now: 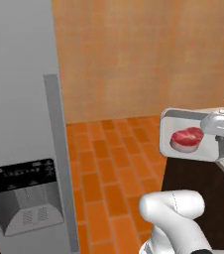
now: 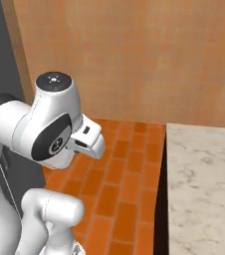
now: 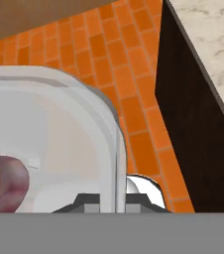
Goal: Take the meat container that has the steak and place it on the second highest rack of the freezer. Then take the vegetable container that has the eggplant and lemon wedge and place it on the highest rack of the freezer.
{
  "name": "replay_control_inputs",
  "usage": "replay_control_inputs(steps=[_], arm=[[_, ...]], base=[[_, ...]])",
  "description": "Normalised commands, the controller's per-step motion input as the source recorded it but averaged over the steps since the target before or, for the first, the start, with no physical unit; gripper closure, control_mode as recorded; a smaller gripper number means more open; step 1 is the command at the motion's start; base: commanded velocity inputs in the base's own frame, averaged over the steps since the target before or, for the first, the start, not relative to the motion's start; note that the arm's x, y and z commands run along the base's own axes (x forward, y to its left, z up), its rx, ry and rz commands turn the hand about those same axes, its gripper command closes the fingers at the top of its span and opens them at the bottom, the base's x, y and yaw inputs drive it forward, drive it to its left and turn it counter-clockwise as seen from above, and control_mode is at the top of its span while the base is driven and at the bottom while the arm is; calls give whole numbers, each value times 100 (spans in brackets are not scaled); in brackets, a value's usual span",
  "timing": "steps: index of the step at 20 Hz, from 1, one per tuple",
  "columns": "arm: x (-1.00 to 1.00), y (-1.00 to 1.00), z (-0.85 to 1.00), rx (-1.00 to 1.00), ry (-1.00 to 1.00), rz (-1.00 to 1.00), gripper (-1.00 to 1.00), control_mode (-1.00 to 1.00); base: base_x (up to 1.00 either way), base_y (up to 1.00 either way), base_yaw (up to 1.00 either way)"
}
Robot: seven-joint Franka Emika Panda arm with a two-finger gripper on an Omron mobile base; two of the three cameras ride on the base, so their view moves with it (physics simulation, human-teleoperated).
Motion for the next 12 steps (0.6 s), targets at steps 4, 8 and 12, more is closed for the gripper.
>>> replay_control_inputs(steps=[4, 8, 12], arm=[[0, 0, 0, 0, 0, 0, 100, 100], [0, 0, 0, 0, 0, 0, 100, 100], [0, 0, 0, 0, 0, 0, 100, 100]], base=[[92, 0, -4], [93, 0, -1], [94, 0, 0]])
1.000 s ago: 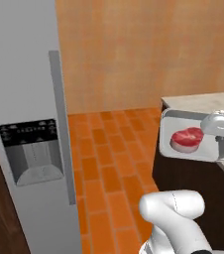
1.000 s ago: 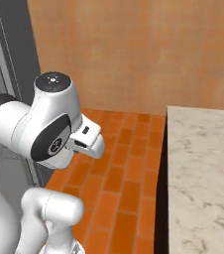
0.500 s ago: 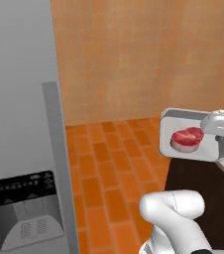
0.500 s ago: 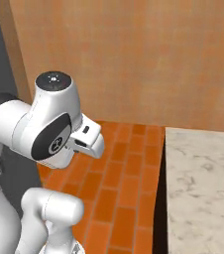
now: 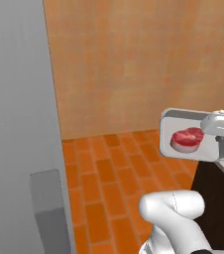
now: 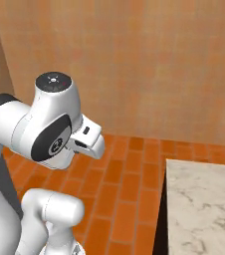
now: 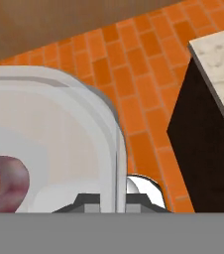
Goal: Take the meat container that has the steak and place it on the second highest rack of the freezer. Then take the vegetable container that has the eggplant and lemon wedge and place it on the highest rack of the freezer.
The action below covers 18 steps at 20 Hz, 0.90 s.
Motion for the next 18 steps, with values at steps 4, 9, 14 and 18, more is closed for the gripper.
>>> replay_control_inputs(steps=[4, 9, 14, 18], arm=[[0, 0, 0, 0, 0, 0, 100, 100], [0, 0, 0, 0, 0, 0, 100, 100], [0, 0, 0, 0, 0, 0, 100, 100], [0, 0, 0, 0, 0, 0, 100, 100]], base=[[94, 0, 0], [96, 0, 0], [90, 8, 0], [57, 16, 7]])
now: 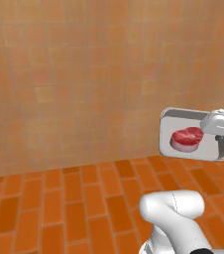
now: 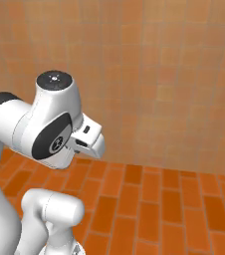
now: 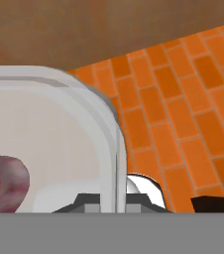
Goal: Take the meat container that has the steak and place it on the second highest rack of the freezer. Then take the vegetable container that has the eggplant and lemon wedge and place it on the highest rack of the freezer.
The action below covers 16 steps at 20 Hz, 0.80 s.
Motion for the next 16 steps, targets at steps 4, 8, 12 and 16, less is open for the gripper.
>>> replay_control_inputs(steps=[4, 8, 12, 16], arm=[[0, 0, 0, 0, 0, 0, 100, 100], [0, 0, 0, 0, 0, 0, 100, 100], [0, 0, 0, 0, 0, 0, 100, 100], [0, 0, 0, 0, 0, 0, 100, 100]], base=[[11, 26, 36], [8, 32, 57], [7, 32, 73], [2, 24, 73]])
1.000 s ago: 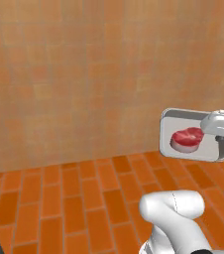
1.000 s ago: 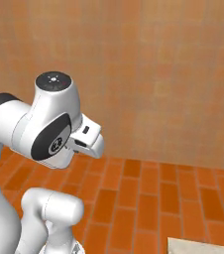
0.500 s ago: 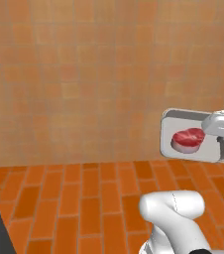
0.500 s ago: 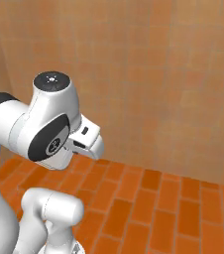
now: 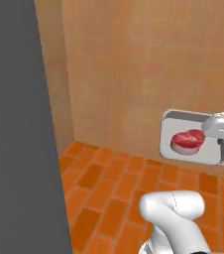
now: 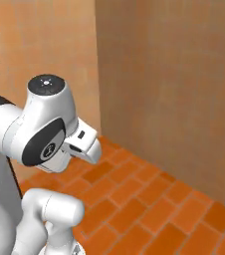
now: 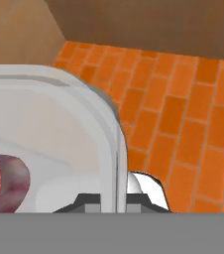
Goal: Take the meat container that has the steak and place it on the second highest rack of the freezer. Then take the vegetable container that has the eggplant and lemon wedge and place it on the highest rack of the freezer.
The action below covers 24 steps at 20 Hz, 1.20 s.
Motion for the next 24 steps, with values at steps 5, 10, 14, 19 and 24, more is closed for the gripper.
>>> replay_control_inputs(steps=[5, 10, 14, 19, 24], arm=[[0, 0, 0, 0, 0, 0, 100, 100], [0, 0, 0, 0, 0, 0, 100, 100], [0, 0, 0, 0, 0, 0, 100, 100], [0, 0, 0, 0, 0, 0, 100, 100], [0, 0, 0, 0, 0, 0, 100, 100]], base=[[0, 12, 77], [0, 10, 79], [0, 14, 74], [0, 8, 71], [26, 23, 49]])
